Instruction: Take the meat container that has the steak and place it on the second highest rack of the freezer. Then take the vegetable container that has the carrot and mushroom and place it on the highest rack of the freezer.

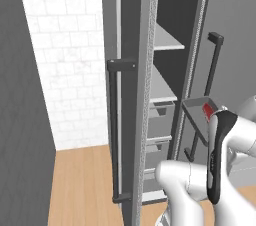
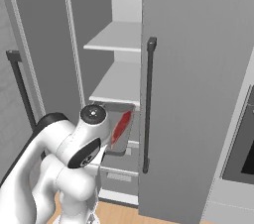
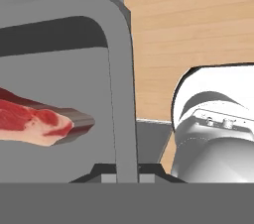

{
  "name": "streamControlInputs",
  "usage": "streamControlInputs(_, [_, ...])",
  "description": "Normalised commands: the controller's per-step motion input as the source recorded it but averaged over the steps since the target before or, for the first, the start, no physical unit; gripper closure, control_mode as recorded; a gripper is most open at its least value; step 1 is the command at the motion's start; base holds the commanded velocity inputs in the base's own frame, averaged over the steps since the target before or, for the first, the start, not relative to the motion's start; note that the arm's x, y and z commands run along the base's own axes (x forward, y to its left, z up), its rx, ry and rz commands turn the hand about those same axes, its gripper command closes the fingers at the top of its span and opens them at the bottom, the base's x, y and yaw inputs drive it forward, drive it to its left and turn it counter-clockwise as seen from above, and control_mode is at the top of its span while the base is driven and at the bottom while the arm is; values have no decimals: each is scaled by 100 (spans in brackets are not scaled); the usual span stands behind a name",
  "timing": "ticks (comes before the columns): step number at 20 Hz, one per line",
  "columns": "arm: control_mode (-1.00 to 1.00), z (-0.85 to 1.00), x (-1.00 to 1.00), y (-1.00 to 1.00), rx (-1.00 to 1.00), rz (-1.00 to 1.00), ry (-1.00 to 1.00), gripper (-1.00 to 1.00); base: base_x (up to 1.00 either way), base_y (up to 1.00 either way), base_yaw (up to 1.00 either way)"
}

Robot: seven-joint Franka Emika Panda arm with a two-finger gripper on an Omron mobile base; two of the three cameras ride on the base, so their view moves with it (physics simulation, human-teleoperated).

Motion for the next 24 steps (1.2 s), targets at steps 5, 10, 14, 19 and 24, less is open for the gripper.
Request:
streamControlInputs(5, [-100, 4, 7, 1, 0, 1, -5, 100, 33, 11, 2])
streamControlInputs(10, [-100, 25, 65, 6, 1, 10, -24, 100, 0, 0, 0])
streamControlInputs(14, [-100, 8, 100, 42, 1, 14, -10, 100, 0, 0, 0])
streamControlInputs(19, [-100, -1, 100, 43, 0, 8, -1, 100, 0, 0, 0])
streamControlInputs(24, [-100, 21, 71, 11, 1, 1, 10, 100, 0, 0, 0])
